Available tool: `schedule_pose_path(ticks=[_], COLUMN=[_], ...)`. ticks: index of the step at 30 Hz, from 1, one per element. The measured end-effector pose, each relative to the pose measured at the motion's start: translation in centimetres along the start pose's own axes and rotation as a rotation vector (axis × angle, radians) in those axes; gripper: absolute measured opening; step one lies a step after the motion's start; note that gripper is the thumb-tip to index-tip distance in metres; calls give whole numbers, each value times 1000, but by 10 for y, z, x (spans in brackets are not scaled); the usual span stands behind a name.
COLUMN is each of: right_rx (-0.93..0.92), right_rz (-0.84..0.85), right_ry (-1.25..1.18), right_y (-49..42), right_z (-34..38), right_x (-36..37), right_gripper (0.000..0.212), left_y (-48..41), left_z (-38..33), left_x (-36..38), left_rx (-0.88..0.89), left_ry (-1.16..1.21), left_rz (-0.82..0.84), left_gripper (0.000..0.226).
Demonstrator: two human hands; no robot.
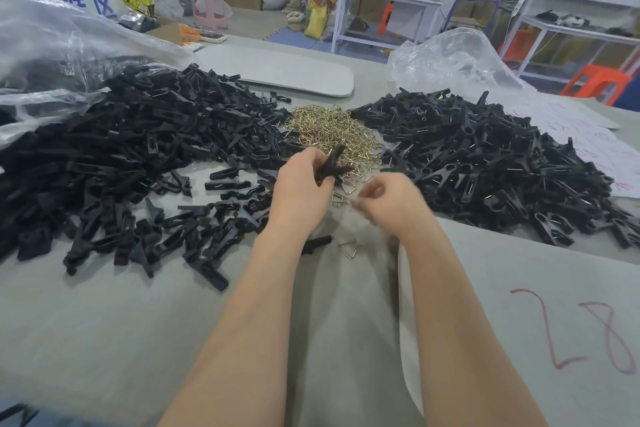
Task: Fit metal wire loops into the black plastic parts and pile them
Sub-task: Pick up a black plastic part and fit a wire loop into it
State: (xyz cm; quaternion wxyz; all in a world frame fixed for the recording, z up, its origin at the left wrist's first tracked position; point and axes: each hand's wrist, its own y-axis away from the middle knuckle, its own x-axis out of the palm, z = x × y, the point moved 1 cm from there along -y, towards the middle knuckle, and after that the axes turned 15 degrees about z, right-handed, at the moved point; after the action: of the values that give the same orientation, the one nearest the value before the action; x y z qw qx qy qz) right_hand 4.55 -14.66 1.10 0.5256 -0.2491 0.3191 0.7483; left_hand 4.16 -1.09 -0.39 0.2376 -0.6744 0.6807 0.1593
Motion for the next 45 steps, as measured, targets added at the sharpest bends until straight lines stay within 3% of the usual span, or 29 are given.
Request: schedule_pose_path(ticks=[3, 6, 14, 26, 29, 32, 35, 40, 45], right_rx=[-129, -194, -160, -91, -128, -68, -26, -167, -229], right_rz=[-199, -227, -217, -170, -89, 205, 475, 504, 479], right_ry=[-459, -596, -172, -216, -571, -964, -1016, -1090, -1154], right_y=[2, 1, 0, 1, 3, 6, 8, 5, 4], right_z=[-5, -4, -7, -8, -11, -13, -11, -9, -5], right_x=[-10, -12, -13, -16, -19, -18, -10, -5, 2], right_gripper=[17, 10, 15, 21, 25, 51, 79, 56, 48], left_y=[1, 1, 3, 4, 6, 9, 12, 14, 15], left_z=[0, -2, -5, -5, -4, -8, -13, -18, -19], left_x=[2, 4, 6, 2, -4, -8, -8, -8, -8], left_rx=[11, 51, 158, 245, 214, 239, 284, 351, 327], left_ry=[-99, -146, -240, -208, -61, 115, 198, 186, 233], left_rz=[32, 65, 99, 211, 260, 290, 308, 259, 254], left_gripper=[22, 24, 26, 24, 19, 20, 21, 16, 22])
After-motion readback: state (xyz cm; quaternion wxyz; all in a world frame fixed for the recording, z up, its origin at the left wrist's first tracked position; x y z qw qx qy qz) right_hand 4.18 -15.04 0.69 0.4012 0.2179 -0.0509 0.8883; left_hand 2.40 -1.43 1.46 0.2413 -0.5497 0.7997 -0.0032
